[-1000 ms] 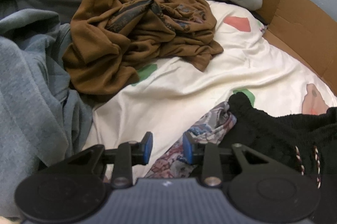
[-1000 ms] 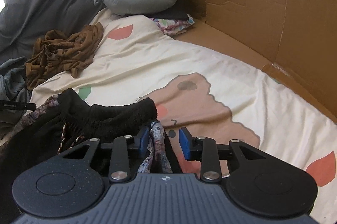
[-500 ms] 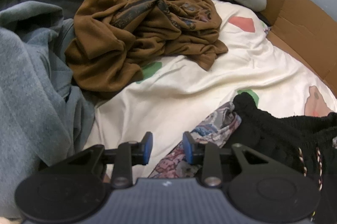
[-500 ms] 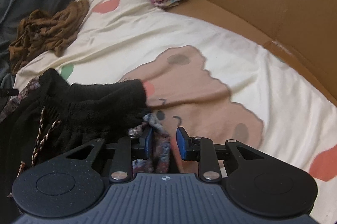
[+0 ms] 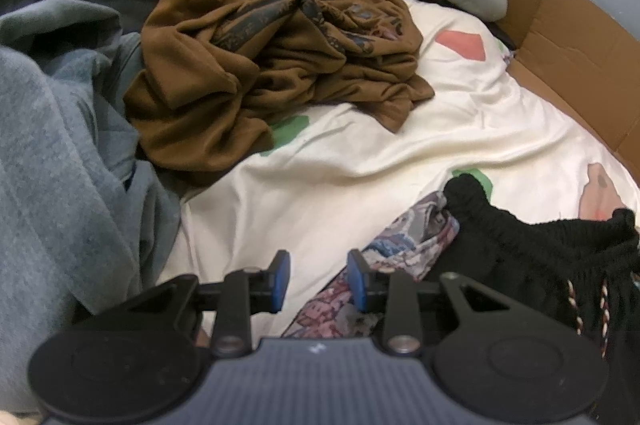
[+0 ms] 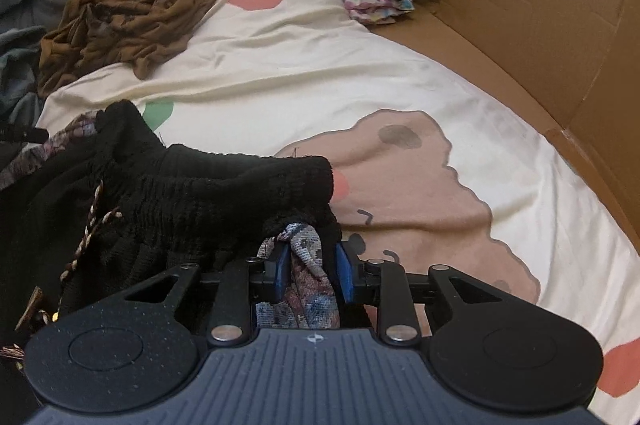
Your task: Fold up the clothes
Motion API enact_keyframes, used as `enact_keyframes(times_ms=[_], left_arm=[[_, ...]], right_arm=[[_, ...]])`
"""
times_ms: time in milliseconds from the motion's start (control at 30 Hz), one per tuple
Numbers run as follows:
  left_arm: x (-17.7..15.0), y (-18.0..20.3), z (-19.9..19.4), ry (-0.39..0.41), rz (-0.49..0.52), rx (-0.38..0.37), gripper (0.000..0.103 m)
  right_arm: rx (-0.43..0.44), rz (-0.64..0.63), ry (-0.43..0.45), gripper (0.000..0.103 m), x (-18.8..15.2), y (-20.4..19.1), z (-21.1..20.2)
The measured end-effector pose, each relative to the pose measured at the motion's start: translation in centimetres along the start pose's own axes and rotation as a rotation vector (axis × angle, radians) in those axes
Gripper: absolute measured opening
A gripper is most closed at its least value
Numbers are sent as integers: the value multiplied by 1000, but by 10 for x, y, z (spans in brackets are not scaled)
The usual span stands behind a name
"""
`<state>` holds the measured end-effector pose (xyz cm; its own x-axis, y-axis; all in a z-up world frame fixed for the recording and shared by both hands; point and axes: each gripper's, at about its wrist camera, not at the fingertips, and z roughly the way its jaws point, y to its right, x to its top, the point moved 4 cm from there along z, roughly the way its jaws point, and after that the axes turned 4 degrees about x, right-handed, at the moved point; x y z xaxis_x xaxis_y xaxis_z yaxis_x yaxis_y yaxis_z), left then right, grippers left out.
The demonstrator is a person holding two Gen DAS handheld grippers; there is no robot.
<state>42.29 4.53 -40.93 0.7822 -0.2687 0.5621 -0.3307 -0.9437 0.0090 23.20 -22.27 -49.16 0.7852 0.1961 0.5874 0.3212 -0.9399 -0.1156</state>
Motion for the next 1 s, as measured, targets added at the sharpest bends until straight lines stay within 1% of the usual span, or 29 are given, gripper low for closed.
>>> enact_keyframes(times_ms=[133, 167, 200, 233, 300, 400, 567, 700, 900, 1000], left_arm=[[3, 2, 0, 7, 7, -10, 33], [4, 2, 0, 9, 8, -13, 33], [5, 3, -1, 11, 10, -15, 33], [6, 3, -1, 13, 11, -18, 33], [8, 5, -1, 18, 16, -25, 33], [14, 10, 0, 32, 25, -44, 33], [21, 21, 9, 45, 40, -70, 33], [24, 29, 14, 49, 50, -101, 33], [22, 43, 21, 42, 95, -154, 34], [17, 46, 33, 13, 121, -135, 34]], right_arm=[[-7, -5, 1, 36, -1, 2, 6], [-12, -10, -2, 35, -2, 2, 8], [-18, -13, -9, 20, -3, 3, 10], [-26, -14, -16, 11, -3, 4, 10], [-51, -21, -14, 4, -2, 6, 8], [-85, -56, -13, 2, -1, 5, 0], [-138, -99, -16, 1, -2, 5, -13], [-171, -94, -15, 1, -5, 10, -22], [-202, -64, -19, 0, -13, 19, -30], [-209, -58, -20, 0, -15, 20, -32]])
